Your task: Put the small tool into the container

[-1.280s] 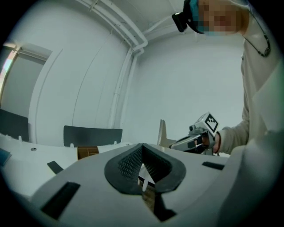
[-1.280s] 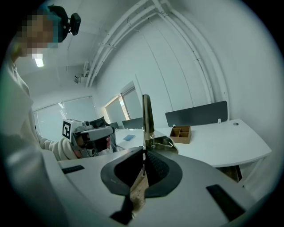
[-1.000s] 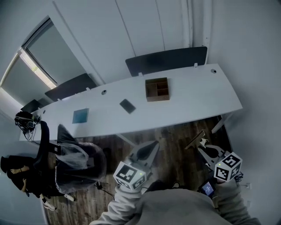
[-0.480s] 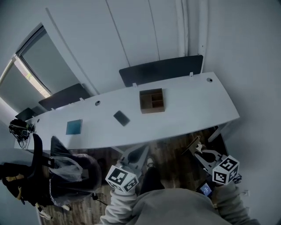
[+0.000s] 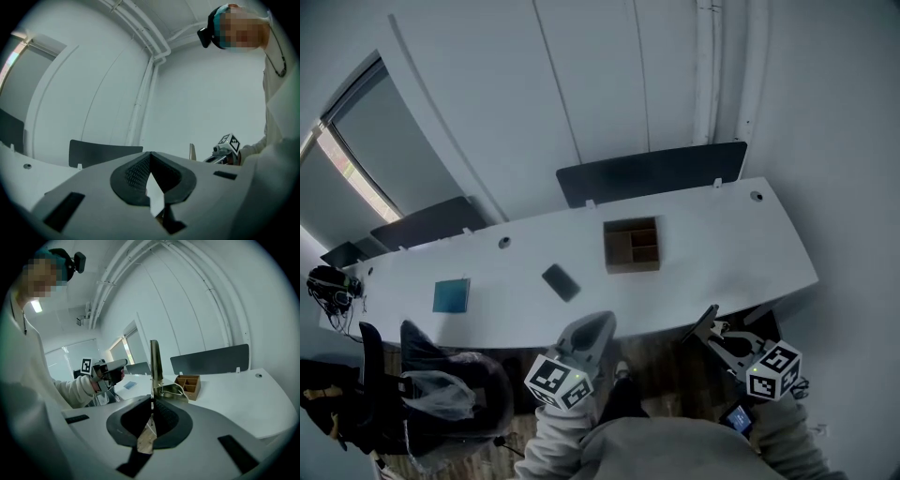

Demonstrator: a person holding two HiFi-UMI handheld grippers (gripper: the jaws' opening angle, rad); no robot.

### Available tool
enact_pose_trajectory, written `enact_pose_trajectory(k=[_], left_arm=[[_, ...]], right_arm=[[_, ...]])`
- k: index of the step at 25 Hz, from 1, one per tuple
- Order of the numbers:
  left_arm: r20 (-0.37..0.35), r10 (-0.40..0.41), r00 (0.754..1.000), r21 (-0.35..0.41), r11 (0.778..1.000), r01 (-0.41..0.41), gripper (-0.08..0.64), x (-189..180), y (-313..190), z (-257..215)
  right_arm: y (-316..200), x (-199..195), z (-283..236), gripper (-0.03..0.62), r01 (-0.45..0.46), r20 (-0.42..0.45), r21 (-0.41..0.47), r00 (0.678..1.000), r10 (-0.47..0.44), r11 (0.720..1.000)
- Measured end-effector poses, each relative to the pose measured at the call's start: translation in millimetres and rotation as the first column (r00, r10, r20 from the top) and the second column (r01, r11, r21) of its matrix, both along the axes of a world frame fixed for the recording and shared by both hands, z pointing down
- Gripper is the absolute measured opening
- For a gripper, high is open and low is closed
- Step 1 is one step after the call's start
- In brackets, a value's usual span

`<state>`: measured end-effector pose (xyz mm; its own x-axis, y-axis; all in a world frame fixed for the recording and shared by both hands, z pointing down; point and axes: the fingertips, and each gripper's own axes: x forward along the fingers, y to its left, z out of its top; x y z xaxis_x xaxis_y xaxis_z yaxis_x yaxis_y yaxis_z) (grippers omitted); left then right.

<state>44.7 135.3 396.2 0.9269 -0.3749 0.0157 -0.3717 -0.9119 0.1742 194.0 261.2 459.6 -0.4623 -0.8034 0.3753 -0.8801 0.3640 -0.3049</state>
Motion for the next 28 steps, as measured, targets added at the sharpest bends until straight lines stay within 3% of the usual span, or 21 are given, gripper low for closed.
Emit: enact_pose_trajectory(k=[2,6,11,17,22,26,28], left_arm=[[0.002,0.022,1.0,-0.008,1.0,-0.022,-0.005,5,-13,1],[0.025,0.196,0.98,-0.008,0.981,-0.196,-0.005,17,-14,2],[0.022,0.172,0.985,-0.054,0.984,-0.17,-0.005,9,-75,11],[0.057,0.328,0.943,0.0,0.945,-0.328,-0.005,11,-112,6],[0.043,0.242,0.969,-0.056,0.969,-0.239,-0.005,-6,-191,20],[0.043,0.13,0.991,-0.089,0.988,-0.126,-0.005,4,-254,24],[0.06,0.147,0.987,-0.065,0.988,-0.143,-0.005,12,-266,22]], right_arm=[[-13,2,3,0.021,-0.005,0.008,-0.018,1.0,0.006,1.0],[-42,6,7,0.021,-0.03,0.001,-0.047,1.0,0.03,0.998],[-89,1,0,0.021,-0.03,-0.015,-0.066,0.999,0.03,0.997],[-157,0,-7,0.021,-0.039,-0.042,-0.083,0.998,0.035,0.996],[-216,-1,-7,0.021,-0.055,-0.091,-0.091,0.995,0.047,0.994],[-259,11,-15,0.021,-0.089,-0.155,-0.081,0.985,0.075,0.993],[-277,18,-18,0.021,-0.101,-0.172,-0.078,0.981,0.086,0.992]])
